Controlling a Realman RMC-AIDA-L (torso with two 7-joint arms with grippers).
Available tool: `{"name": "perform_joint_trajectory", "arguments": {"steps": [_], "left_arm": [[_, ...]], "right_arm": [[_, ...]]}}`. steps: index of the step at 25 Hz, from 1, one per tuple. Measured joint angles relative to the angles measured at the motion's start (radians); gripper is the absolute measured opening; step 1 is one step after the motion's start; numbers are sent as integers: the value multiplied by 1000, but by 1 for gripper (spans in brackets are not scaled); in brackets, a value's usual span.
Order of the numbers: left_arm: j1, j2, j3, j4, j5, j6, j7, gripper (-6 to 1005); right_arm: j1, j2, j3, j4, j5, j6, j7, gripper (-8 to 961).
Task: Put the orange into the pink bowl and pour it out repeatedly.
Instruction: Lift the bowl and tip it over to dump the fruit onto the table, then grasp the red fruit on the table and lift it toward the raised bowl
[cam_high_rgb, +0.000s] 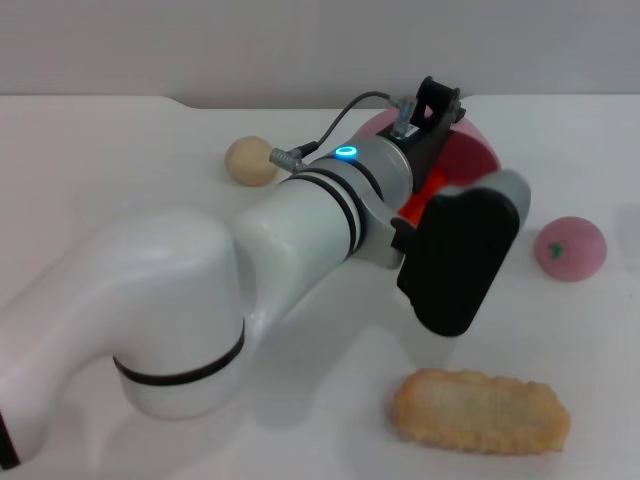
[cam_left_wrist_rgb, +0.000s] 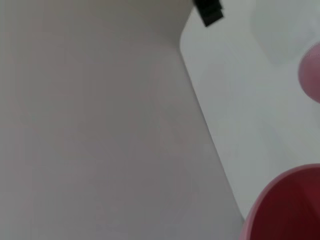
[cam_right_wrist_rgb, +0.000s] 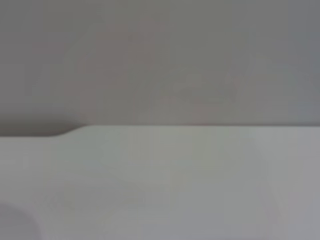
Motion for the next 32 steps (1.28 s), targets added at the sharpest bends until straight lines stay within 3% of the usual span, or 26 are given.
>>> {"name": "perform_joint_trajectory", "arguments": {"steps": [17,18,19,22,23,24,28,29,30,31,32], "left_arm": [[5,0,58,-32,196,12,-38,43],[3,0,52,-32,195,10,-73,43],[-12,0,18,-15,188,-4,-272,43],[-17,0,4,-6,185,-12,-365,43],[-24,0,-16,6,176,-29,-470,43],[-41,0,-73,30,99,-75,-624,43],[-45,0,-91,38,60,-91,-652,42],[-59,1,-149,62,-67,-139,-688,42],[-92,8,-289,97,-368,-289,-665,42],[-92,8,-289,97,-368,-289,-665,42],[-113,8,-359,98,-485,-379,-624,42]], "right_arm": [[-21,0,40,34,-69,39,0,534],[-20,0,37,37,-69,36,0,532],[-16,0,29,42,-68,29,0,530],[-12,0,20,43,-68,21,0,524],[-9,-1,12,43,-67,16,0,522],[-5,-1,4,44,-65,11,0,520],[19,-4,-41,45,-59,-3,-1,512],[27,-4,-54,46,-59,-7,-1,510],[35,-4,-70,48,-58,-11,-1,508],[45,-4,-88,53,-58,-17,0,506],[53,-3,-102,58,-57,-23,2,504]]}}
